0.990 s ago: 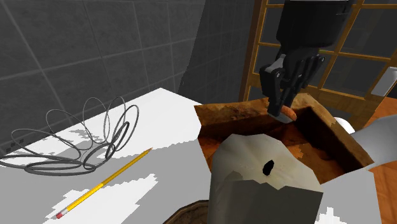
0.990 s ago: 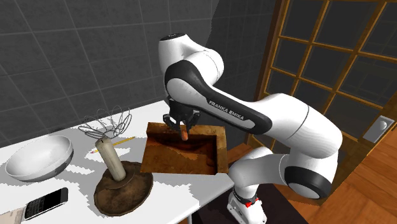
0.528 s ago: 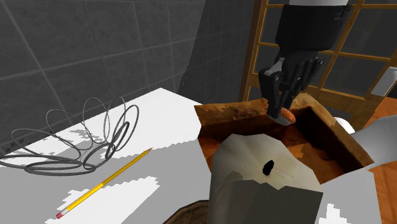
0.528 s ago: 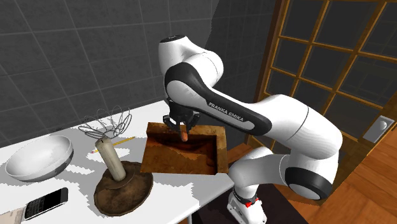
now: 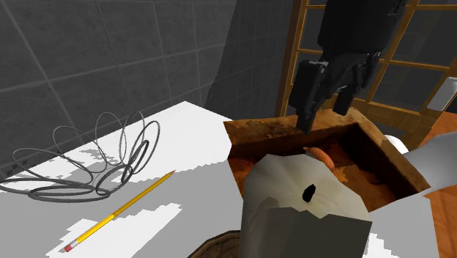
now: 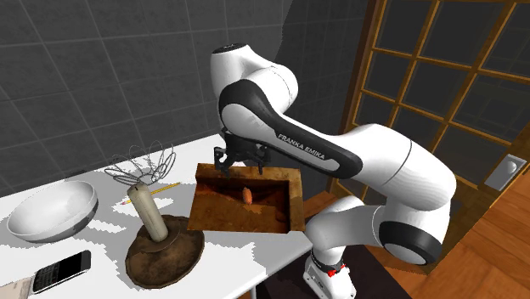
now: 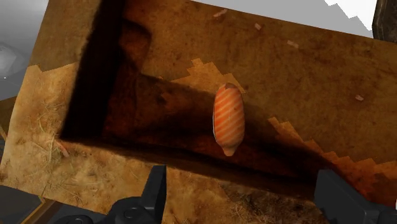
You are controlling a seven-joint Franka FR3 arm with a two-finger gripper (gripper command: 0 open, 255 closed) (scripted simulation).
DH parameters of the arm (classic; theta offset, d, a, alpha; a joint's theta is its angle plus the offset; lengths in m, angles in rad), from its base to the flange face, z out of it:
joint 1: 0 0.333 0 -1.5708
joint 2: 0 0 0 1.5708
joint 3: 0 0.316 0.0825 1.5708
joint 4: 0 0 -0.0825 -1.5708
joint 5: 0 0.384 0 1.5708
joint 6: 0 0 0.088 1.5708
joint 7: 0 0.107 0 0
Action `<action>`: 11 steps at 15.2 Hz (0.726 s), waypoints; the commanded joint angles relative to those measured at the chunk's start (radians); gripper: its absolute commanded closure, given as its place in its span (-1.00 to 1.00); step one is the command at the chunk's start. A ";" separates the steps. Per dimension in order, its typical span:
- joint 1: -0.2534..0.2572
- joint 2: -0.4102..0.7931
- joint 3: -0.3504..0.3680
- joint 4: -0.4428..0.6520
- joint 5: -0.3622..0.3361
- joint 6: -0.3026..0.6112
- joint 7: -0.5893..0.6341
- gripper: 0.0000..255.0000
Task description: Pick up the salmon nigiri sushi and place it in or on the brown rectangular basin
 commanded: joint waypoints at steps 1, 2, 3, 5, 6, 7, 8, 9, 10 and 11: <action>-0.009 0.034 -0.003 0.077 -0.009 -0.043 0.010 -1.00; -0.015 0.060 -0.002 0.131 -0.014 -0.072 0.018 -1.00; -0.020 0.081 -0.001 0.175 -0.018 -0.094 0.024 -1.00; -0.020 0.081 -0.001 0.175 -0.018 -0.094 0.024 -1.00; -0.020 0.081 -0.001 0.175 -0.018 -0.094 0.024 -1.00; -0.020 0.081 -0.001 0.175 -0.018 -0.094 0.024 -1.00; -0.020 0.081 -0.001 0.175 -0.018 -0.094 0.024 -1.00; -0.020 0.081 -0.001 0.175 -0.018 -0.094 0.024 -1.00; -0.020 0.081 -0.001 0.175 -0.018 -0.094 0.024 -1.00; -0.020 0.081 -0.001 0.175 -0.018 -0.094 0.024 -1.00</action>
